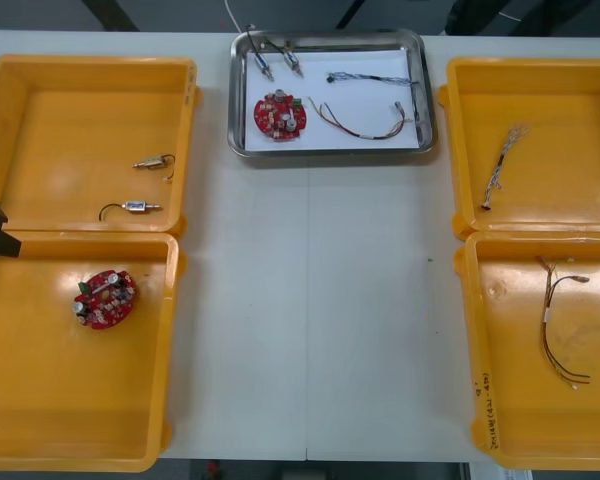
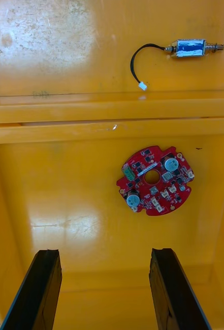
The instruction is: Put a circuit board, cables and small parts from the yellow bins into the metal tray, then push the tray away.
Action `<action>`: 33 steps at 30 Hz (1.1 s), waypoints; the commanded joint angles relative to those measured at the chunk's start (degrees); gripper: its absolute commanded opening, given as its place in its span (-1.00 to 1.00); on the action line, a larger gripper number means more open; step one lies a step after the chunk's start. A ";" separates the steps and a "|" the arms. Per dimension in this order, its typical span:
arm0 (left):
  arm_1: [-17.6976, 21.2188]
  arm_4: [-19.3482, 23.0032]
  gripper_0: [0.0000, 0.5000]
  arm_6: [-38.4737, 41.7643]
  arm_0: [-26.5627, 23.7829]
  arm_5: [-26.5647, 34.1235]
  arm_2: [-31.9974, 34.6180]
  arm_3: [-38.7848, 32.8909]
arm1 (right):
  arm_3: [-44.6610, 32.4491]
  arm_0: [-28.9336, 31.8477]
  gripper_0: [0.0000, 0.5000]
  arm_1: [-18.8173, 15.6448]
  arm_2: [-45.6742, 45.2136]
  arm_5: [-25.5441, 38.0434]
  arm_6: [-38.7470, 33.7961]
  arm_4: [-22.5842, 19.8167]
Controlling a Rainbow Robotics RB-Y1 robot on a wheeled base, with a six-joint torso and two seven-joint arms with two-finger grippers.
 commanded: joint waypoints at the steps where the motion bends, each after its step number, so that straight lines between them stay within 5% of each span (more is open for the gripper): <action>1: 2.62 0.44 1.00 -1.61 0.93 0.36 1.57 -1.61 | -1.81 2.75 1.00 -1.74 -1.71 0.17 -0.51 1.95; 33: 2.62 0.44 1.00 -1.61 0.93 0.36 1.57 -1.61 | -0.93 3.01 1.00 -0.86 -0.66 0.17 -0.51 3.36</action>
